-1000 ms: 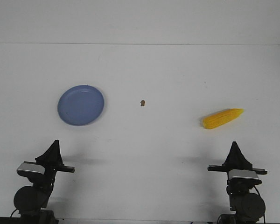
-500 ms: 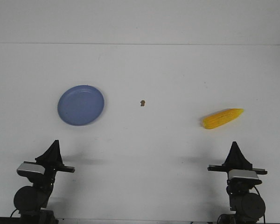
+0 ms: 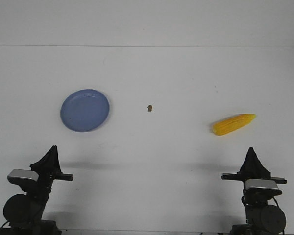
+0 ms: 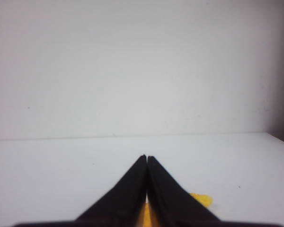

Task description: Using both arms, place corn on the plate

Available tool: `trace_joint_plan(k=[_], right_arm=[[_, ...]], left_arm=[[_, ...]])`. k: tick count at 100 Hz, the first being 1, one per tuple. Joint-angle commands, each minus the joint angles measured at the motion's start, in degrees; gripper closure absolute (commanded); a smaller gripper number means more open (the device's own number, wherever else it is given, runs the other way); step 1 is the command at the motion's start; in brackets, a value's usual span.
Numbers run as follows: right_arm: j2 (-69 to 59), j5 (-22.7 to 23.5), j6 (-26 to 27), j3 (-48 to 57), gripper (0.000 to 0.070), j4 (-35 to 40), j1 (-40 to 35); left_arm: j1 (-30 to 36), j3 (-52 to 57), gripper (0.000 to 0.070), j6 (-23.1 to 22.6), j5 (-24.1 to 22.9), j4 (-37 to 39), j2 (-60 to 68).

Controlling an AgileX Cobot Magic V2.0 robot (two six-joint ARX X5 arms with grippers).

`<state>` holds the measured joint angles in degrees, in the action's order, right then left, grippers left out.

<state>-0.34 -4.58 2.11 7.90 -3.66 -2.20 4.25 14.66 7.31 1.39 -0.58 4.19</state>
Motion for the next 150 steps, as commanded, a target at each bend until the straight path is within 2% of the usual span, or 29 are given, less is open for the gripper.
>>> trace_joint_plan(k=[1, 8, 30, 58, 77, 95, 100, 104, 108, 115, 121, 124, 150], right_arm=[[-1.0, 0.0, 0.9, 4.1, 0.0693, 3.6, 0.0], [-2.8, 0.0, 1.0, 8.6, 0.0693, 9.0, 0.0], [-13.6, 0.0, 1.5, 24.1, 0.0693, 24.7, 0.0], [-31.8, 0.2, 1.5, 38.4, 0.0693, 38.6, 0.0], [-40.6, 0.2, 1.5, 42.4, 0.0693, 41.0, 0.0], [-43.1, 0.3, 1.6, 42.7, 0.0692, 41.0, -0.1], [-43.2, 0.3, 1.6, 42.7, 0.0684, 41.0, -0.1], [-43.1, 0.3, 1.6, 42.7, 0.0649, 41.0, -0.1], [-43.1, 0.3, 1.6, 42.7, 0.0566, 41.1, -0.1], [-43.1, 0.3, 1.6, 42.7, 0.0347, 41.3, -0.1], [-43.1, 0.3, 1.6, 42.7, 0.0166, 41.4, -0.1], [-43.1, 0.3, 1.7, 42.7, 0.0142, 41.4, -0.1], [-43.1, 0.2, 2.5, 42.7, 0.0142, 41.0, -0.1]], left_arm=[[-0.1, 4.4, 0.0688, 1.5, -0.2, -3.0, 2.8], [-0.1, 9.6, 0.0688, 2.9, -0.2, -7.7, 7.1], [-0.1, 27.4, 0.0688, 2.9, -0.2, -23.4, 23.8], [-0.1, 42.0, 0.0688, 2.2, -0.1, -31.8, 40.2], [-0.1, 43.2, 0.0688, 0.0, -0.1, -31.6, 44.4], [-0.1, 43.2, 0.0680, -0.3, -0.1, -31.4, 44.5], [-0.1, 43.2, 0.0629, -0.3, -0.1, -31.5, 44.4], [-0.1, 43.2, 0.0534, -0.3, -0.1, -31.5, 44.4], [-0.1, 43.2, 0.0427, -0.2, -0.1, -31.5, 44.4], [-0.1, 43.2, 0.0275, -0.2, -0.1, -31.4, 44.4], [-0.1, 43.2, 0.0204, -0.2, -0.1, -31.5, 44.4], [-0.1, 43.2, 0.0193, -0.2, -0.1, -31.5, 44.4], [-0.1, 43.2, 0.0195, -0.1, -0.1, -28.7, 45.8]])
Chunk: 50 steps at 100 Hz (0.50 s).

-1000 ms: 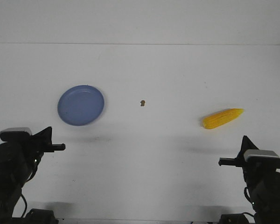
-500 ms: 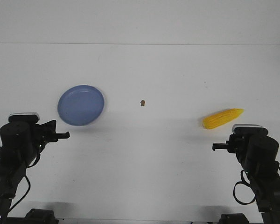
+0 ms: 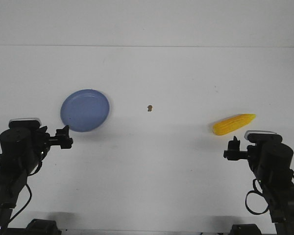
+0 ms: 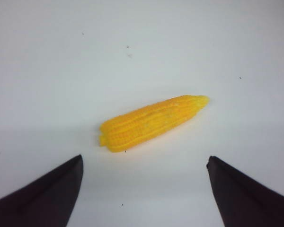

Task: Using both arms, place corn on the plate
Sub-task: 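Raise both grippers, moving the left gripper toward the blue plate's rim, then grip the near rim of the blue plate with the left gripper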

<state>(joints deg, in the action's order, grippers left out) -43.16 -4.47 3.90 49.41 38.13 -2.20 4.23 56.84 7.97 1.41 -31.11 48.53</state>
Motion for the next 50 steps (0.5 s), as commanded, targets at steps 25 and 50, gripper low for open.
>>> trace_joint_plan(k=[25, 50], right_arm=[[-0.3, 0.1, 0.8, 1.2, 0.0142, -1.7, -0.1], [-0.3, 0.1, 0.8, 1.2, 0.0142, -1.7, -0.1]], left_arm=[[-3.2, 2.2, 0.0194, 3.5, -0.1, 7.3, 15.7], [-7.6, 6.8, 0.0194, 5.0, -0.1, 11.1, 33.6]])
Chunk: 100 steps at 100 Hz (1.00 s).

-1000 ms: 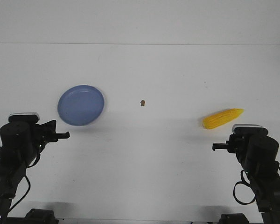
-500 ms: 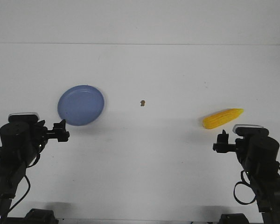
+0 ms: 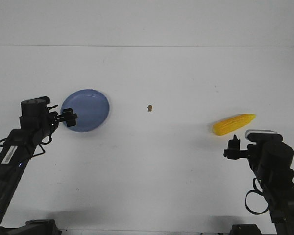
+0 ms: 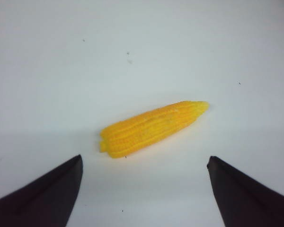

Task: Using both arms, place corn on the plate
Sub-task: 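Grip the near rim of the blue plate with the left gripper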

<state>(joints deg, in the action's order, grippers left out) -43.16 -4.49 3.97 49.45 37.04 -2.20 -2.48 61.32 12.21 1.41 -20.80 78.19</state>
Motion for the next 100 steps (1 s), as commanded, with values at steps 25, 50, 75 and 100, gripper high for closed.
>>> trace_joint_plan(k=[25, 50, 75, 100], right_arm=[[-0.3, 0.2, 0.7, 1.1, 0.0142, -0.6, -0.1], [-0.3, 0.1, 0.7, 1.1, 0.0142, -0.6, -0.1], [-0.3, 0.1, 0.7, 1.1, 0.0142, -0.6, -0.1], [-0.3, 0.1, 0.7, 1.1, 0.0142, -0.6, -0.1]], left_arm=[[-2.7, 7.4, 0.0192, 0.5, -0.1, 1.3, 16.2], [-2.9, 8.7, 0.0192, 0.5, -0.1, 1.6, 22.0], [-2.9, 8.7, 0.0192, 0.5, -0.2, 2.1, 22.6], [-2.9, 8.7, 0.0192, 0.5, -0.2, 2.6, 22.9]])
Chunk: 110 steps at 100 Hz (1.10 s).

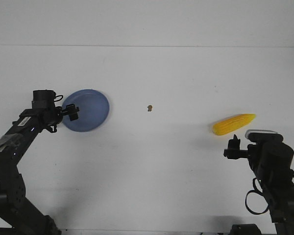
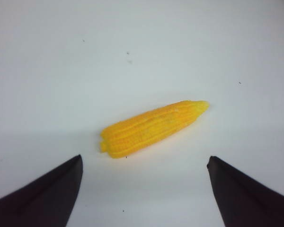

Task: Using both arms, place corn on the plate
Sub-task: 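Grip the near rim of the blue plate with the left gripper, then drag the blue plate with the left gripper toward the table center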

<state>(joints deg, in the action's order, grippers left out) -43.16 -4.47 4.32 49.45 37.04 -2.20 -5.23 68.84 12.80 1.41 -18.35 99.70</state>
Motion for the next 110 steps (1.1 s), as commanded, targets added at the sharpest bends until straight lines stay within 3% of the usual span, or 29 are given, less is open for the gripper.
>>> trace_joint_plan(k=[1, 41, 46, 55, 60, 77, 94, 110], right_arm=[[-0.3, 0.1, 0.4, 1.1, 0.0142, -0.6, -0.1], [-0.3, 0.1, 0.4, 1.1, 0.0142, -0.6, -0.1], [-0.3, 0.1, 0.4, 1.1, 0.0142, -0.6, -0.1], [-0.3, 0.1, 0.4, 1.1, 0.0142, -0.6, -0.1], [-0.3, 0.1, 0.4, 1.1, 0.0142, -0.6, -0.1], [-0.3, 0.1, 0.4, 1.1, 0.0142, -0.6, -0.1], [-0.3, 0.1, 0.4, 1.1, 0.0142, -0.6, -0.1], [-0.3, 0.1, 0.4, 1.1, 0.0142, -0.6, -0.1]], left_arm=[[-0.2, 1.2, 0.0192, 0.0, -0.2, 0.1, 1.5], [-0.2, 1.2, 0.0221, 0.0, -0.2, -0.5, 3.4], [-0.2, 1.2, 0.0316, 0.0, -0.1, -0.7, 3.4], [-0.2, 1.2, 0.0581, -0.1, -0.1, -0.9, 3.4], [-0.2, 1.2, 0.0654, -0.1, -0.1, -1.0, 3.4], [-0.4, 1.2, 0.0694, -0.1, 0.8, -1.1, 3.2], [-1.4, 1.2, 0.0694, 1.0, 11.1, -0.7, 0.7], [-1.7, 1.2, 0.0694, 2.6, 16.8, -0.7, -4.6]])
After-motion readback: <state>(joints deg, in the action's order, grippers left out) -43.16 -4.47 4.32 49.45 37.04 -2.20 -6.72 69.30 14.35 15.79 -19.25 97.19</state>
